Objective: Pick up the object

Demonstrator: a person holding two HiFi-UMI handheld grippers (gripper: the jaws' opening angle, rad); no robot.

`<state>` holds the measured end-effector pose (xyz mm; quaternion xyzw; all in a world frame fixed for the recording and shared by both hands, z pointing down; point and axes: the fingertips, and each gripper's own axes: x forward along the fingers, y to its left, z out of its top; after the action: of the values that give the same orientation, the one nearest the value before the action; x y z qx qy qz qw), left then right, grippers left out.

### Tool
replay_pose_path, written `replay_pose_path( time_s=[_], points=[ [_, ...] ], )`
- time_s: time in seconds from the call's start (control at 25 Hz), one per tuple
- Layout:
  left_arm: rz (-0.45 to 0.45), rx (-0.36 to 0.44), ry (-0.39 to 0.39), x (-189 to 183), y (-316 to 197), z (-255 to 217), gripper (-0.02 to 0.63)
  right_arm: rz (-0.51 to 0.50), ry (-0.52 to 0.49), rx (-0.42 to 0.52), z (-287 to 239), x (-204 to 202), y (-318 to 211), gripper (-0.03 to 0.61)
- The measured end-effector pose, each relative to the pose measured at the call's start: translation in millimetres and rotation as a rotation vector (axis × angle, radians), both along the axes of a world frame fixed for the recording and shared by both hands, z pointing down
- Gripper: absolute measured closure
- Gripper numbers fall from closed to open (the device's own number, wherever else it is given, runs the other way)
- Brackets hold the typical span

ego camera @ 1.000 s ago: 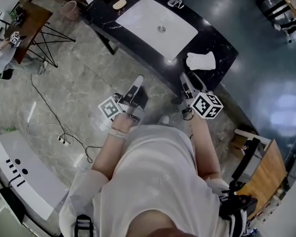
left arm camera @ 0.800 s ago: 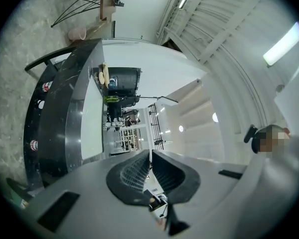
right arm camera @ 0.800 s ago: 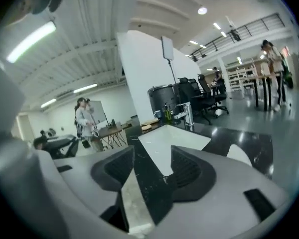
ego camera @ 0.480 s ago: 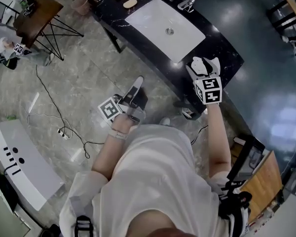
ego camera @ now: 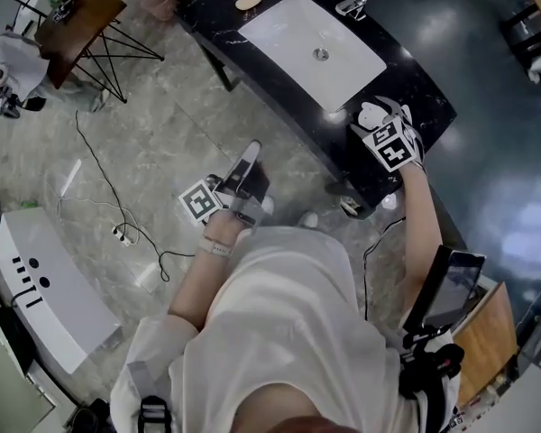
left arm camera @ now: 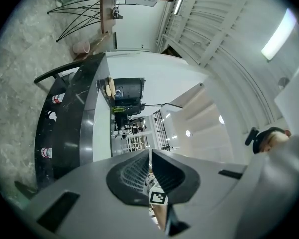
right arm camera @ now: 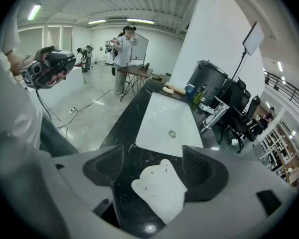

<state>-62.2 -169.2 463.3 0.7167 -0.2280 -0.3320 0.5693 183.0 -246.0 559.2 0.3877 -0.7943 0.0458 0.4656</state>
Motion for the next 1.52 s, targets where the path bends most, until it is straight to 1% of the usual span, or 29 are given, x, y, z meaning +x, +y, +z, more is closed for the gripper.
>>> replay_pose_path(
  time_s=[0.28, 0.56, 0.72, 0.88, 1.12, 1.2, 1.28, 1.36, 1.48, 1.52],
  points=[
    [-0.015, -0.017, -0.009, -4, 3, 4, 0.606, -0.093, 0.115, -0.169, 33, 25, 8, 0.209],
    [-0.041, -0.027, -0.012, -7, 2, 7, 0.607, -0.17, 0.216, -0.293, 59, 45, 9, 0.201],
    [-0.067, -0.035, -0.015, -12, 2, 10, 0.607, -0.193, 0.205, -0.388, 79, 48, 16, 0.195],
    [-0.088, -0.046, -0.017, -15, 2, 13, 0.606, -0.207, 0.239, -0.372, 82, 57, 0, 0.186],
    [-0.106, -0.056, -0.017, -15, 2, 16, 0.606, -0.211, 0.168, -0.428, 88, 54, -4, 0.162],
    [-0.11, -0.056, -0.016, -15, 1, 16, 0.606, -0.219, 0.163, -0.442, 91, 54, -4, 0.15],
    [-0.113, -0.059, -0.014, -15, 0, 16, 0.606, -0.238, 0.196, -0.447, 96, 54, -4, 0.134],
    [-0.115, -0.063, -0.012, -14, -1, 17, 0.606, -0.276, 0.254, -0.458, 107, 52, 0, 0.121],
    [-0.118, -0.066, -0.011, -14, -3, 18, 0.607, -0.324, 0.389, -0.452, 121, 57, -3, 0.112],
    [-0.12, -0.066, -0.011, -15, -3, 18, 0.606, -0.329, 0.417, -0.454, 123, 59, -5, 0.109]
  ],
)
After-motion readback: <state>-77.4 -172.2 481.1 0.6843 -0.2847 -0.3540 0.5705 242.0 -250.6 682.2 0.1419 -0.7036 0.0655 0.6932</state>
